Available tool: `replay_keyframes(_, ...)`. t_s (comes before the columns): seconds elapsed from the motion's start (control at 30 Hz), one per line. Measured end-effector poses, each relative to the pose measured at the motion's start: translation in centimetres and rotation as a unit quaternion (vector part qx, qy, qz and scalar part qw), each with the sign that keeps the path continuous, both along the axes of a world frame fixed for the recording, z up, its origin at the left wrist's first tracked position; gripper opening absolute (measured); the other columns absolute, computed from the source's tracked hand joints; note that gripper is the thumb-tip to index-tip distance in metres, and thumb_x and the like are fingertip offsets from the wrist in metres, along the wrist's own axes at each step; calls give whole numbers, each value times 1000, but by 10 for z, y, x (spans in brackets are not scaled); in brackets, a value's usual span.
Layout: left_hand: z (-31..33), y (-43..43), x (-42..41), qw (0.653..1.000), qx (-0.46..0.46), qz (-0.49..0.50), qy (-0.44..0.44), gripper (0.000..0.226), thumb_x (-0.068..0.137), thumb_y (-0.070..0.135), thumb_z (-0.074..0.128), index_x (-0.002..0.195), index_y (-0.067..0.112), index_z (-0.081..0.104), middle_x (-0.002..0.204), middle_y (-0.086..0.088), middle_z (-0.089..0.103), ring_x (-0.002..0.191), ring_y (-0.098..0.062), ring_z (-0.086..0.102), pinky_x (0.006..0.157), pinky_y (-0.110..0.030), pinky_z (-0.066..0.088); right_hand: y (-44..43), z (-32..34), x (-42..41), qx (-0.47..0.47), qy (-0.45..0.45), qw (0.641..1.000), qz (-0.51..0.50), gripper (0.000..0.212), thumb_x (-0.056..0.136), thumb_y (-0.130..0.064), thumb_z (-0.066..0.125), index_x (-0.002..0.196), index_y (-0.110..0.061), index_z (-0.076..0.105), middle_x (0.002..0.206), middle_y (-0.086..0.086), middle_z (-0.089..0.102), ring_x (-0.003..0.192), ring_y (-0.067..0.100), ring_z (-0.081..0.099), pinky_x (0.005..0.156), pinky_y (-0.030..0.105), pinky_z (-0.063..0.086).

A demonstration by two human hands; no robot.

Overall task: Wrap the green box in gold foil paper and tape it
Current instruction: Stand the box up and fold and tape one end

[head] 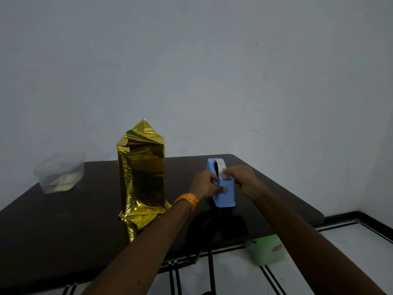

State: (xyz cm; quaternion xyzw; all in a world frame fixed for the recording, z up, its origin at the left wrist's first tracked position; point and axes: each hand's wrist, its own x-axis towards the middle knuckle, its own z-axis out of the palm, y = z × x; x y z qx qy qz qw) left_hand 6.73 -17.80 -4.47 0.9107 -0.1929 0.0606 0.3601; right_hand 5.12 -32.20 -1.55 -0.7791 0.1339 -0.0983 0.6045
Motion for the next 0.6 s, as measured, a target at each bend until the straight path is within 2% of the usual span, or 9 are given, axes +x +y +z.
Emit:
replay_keyframes(0.07, -2, -1, 1, 1000, -7, 3, 4, 41, 70, 40, 86, 94, 9, 73, 98, -9, 73, 90, -24, 68, 76, -39, 57, 2, 2, 3, -25, -12, 999, -19, 22, 83, -12, 76, 68, -5, 62, 71, 7, 60, 57, 12, 51, 46, 22, 35)
replay_keyframes(0.23, -1, -1, 0, 1000, -19, 7, 1, 45, 69, 38, 86, 99, 7, 73, 99, -11, 73, 88, -25, 69, 75, -40, 58, 5, 10, 1, -49, -36, 997, -39, 22, 80, -14, 78, 86, 6, 72, 88, 15, 71, 73, 21, 64, 54, 26, 43)
replay_keyframes(0.3, -1, -1, -1, 1000, -22, 9, -4, 44, 70, 37, 87, 98, 6, 73, 98, -11, 73, 87, -26, 69, 75, -41, 58, 4, 14, -5, -45, -29, 998, -37, 22, 80, -14, 78, 87, 5, 72, 90, 15, 71, 67, 19, 60, 49, 25, 41)
replay_keyframes(0.37, -2, -2, -2, 1000, -19, 10, -7, 43, 70, 36, 86, 96, 5, 73, 96, -12, 73, 86, -26, 69, 74, -41, 58, 3, 11, -15, -20, -17, 999, -36, 18, 80, -11, 79, 75, 1, 66, 79, 13, 67, 54, 14, 51, 43, 23, 35)
replay_keyframes(0.47, -3, -2, -3, 1000, -21, 10, -10, 42, 71, 35, 86, 97, 5, 73, 97, -12, 73, 83, -26, 69, 72, -39, 58, 1, 6, -32, 33, -4, 999, -19, 27, 83, -7, 76, 64, -5, 57, 57, 4, 51, 45, 11, 39, 38, 21, 29)
replay_keyframes(0.6, -4, -3, -3, 1000, -16, 15, -16, 33, 72, 36, 85, 80, 9, 69, 90, -12, 73, 79, -26, 69, 70, -41, 58, -2, -6, -41, 58, 10, 998, -17, 24, 82, -8, 75, 65, -5, 59, 55, 5, 48, 44, 12, 34, 40, 23, 28)
